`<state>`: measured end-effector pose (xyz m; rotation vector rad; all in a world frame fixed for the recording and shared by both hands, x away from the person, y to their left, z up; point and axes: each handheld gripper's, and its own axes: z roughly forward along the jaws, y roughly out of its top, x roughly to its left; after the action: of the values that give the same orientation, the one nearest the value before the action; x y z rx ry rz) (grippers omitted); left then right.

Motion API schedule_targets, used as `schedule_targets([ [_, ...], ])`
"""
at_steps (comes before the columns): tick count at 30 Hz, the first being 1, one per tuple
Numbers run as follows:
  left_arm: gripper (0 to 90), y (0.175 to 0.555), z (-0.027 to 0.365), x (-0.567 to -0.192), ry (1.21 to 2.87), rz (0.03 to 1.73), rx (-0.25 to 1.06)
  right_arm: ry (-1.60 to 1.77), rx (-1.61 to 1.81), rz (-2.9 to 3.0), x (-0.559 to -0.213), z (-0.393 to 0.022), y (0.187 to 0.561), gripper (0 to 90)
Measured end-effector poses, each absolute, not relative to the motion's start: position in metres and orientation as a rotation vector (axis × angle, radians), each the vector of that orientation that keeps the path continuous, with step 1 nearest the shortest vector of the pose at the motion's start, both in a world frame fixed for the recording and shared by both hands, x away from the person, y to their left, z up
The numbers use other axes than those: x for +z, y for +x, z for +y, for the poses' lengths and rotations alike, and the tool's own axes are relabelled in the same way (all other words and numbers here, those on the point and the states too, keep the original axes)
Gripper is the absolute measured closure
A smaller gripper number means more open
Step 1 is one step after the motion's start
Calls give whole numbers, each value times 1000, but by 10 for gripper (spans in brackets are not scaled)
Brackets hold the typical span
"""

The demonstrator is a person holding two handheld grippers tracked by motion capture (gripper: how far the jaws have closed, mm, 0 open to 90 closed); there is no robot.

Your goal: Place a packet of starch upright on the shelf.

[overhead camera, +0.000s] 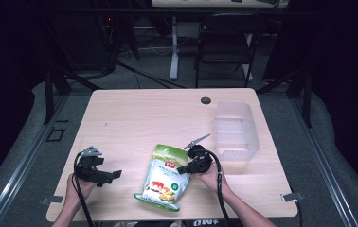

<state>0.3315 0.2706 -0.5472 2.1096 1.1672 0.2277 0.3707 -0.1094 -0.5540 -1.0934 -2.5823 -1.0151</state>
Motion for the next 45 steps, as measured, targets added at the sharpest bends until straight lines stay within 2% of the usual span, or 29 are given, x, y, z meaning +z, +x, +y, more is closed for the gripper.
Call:
schedule_targets([
  [45,14,331,271,-547,2115,1162,217,-991,-1336,-2711,-466,-121,331,900],
])
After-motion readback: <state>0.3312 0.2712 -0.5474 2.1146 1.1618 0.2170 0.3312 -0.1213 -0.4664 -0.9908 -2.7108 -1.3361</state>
